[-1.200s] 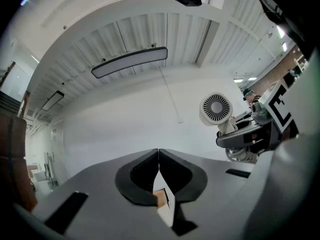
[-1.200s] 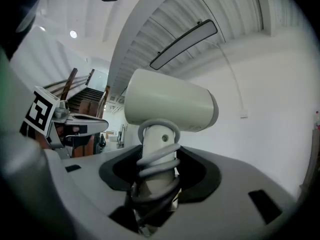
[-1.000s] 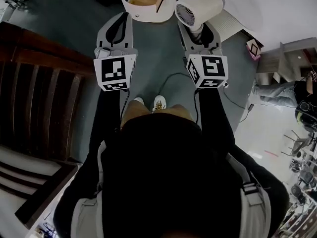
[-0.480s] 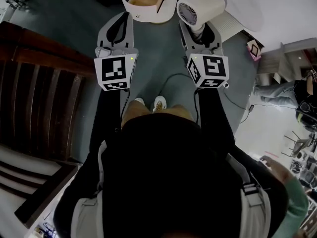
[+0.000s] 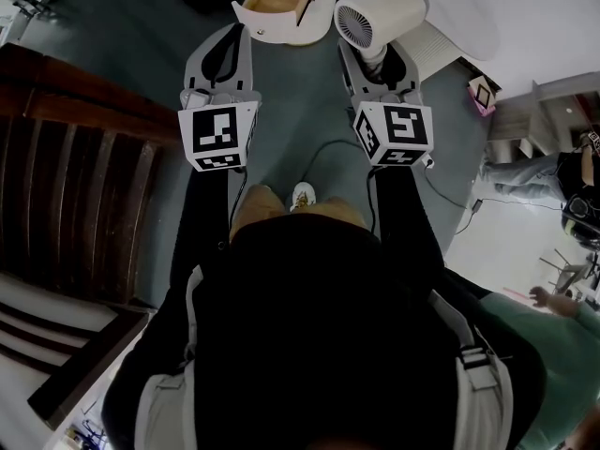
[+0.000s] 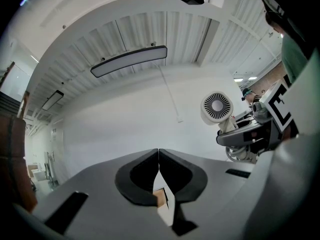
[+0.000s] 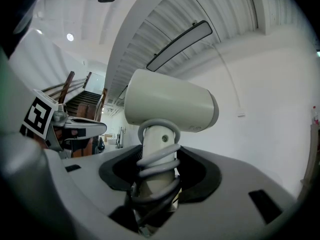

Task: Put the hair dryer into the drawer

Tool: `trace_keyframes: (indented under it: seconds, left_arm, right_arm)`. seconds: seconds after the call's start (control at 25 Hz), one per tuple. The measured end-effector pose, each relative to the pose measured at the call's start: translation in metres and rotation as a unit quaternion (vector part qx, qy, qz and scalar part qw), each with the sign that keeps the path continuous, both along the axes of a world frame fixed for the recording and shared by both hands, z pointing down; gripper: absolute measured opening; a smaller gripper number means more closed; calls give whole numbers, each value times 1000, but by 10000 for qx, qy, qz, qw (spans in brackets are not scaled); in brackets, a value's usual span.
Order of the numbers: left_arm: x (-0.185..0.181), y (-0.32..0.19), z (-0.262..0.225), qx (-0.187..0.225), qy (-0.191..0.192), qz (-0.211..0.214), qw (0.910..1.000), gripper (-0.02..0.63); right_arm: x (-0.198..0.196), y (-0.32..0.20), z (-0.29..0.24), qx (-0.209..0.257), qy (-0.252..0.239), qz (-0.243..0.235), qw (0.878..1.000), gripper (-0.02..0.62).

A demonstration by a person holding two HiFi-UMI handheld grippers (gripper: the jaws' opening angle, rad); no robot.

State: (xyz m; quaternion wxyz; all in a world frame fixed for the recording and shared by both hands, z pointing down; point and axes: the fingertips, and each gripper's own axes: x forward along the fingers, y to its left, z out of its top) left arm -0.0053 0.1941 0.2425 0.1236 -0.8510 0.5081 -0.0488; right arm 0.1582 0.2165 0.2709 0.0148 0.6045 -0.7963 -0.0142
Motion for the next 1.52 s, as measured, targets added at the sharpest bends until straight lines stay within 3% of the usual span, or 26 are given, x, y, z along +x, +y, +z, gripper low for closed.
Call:
trace_keyframes:
  seconds: [0.64,1.32,1.52]
  left_arm:
    - [-25,-44,-4,86,-109,-186,9997,16]
    - [-53,-199,11,-176,-157,148,9996,17]
    - [-79,-232,10,-226,-114,248,9994,15]
  right_arm:
    - [-26,-42,8,-56,59,-287,9996,225]
    - [-68,-191,18,-415,215,-84,9989,227]
    - [-93,-219,17,-482,283,12,9984,227]
